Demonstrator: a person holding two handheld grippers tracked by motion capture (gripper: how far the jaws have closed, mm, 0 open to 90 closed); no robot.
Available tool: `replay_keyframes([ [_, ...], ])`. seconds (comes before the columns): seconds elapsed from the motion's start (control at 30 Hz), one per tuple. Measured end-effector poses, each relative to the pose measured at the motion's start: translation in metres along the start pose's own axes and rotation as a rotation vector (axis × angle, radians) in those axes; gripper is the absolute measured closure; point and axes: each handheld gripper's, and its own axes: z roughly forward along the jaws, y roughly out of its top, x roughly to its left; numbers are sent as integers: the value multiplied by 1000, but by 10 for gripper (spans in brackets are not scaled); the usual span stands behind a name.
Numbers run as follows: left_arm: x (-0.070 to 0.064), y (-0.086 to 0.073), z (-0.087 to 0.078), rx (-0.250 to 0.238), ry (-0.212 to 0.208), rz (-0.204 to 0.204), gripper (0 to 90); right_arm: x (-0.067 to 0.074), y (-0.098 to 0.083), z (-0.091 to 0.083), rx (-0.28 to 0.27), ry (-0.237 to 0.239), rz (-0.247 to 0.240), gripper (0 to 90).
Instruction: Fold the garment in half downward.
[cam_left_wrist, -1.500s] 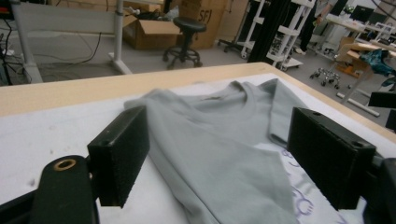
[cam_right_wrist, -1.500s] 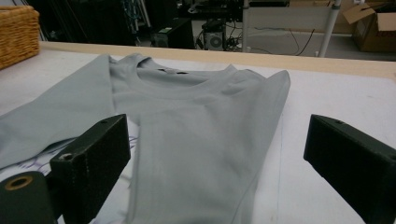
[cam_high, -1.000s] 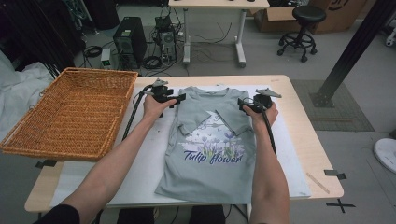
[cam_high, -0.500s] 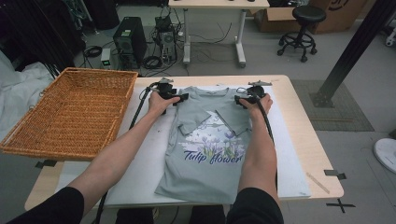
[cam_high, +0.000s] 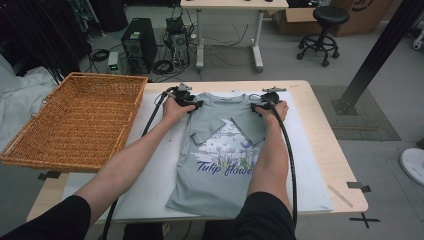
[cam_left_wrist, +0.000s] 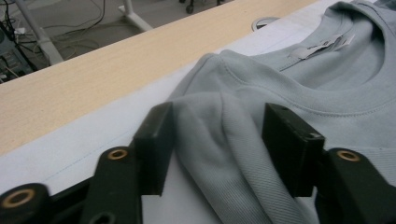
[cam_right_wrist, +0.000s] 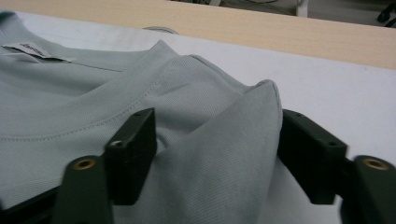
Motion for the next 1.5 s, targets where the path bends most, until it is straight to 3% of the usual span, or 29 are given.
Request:
replay_keyframes([
  [0.1,2,0,-1,-5,-11,-32,645,3,1,-1,-12,47,-7,683],
  [0.13,3,0,-2,-3,-38,-42,724,6,0,-1,-14,73,-7,792],
  [0.17,4,0,-4,7,-46,-54,824,7,0,-1,-15,85,10,844],
  [0.2,4,1,-6,17,-46,-55,842,8,1,-2,-7,93,27,856],
  [0.23,4,2,-9,26,-49,-57,847,9,1,-2,-1,103,34,859],
  [0.3,6,5,-15,-13,-61,-74,850,9,5,-7,-4,121,8,862],
  [0.43,10,16,-29,-67,-77,-51,848,4,15,-20,-77,148,45,862],
  [0.53,10,20,-36,-79,-85,-45,847,1,21,-28,-111,152,61,861],
  [0.63,9,22,-40,-82,-86,-33,846,0,22,-33,-111,156,61,862],
  [0.83,10,28,-44,-113,-66,-40,846,5,28,-33,-146,172,73,862],
  [1.03,25,38,-50,-173,-39,-72,841,6,40,-30,-206,160,88,861],
  [1.23,35,54,-65,-233,-32,-78,840,7,50,-28,-263,166,103,859],
  [1.37,30,55,-75,-221,-70,-74,839,7,52,-38,-262,189,82,858],
  [1.5,17,54,-87,-244,-102,-68,838,11,48,-55,-279,220,59,858],
])
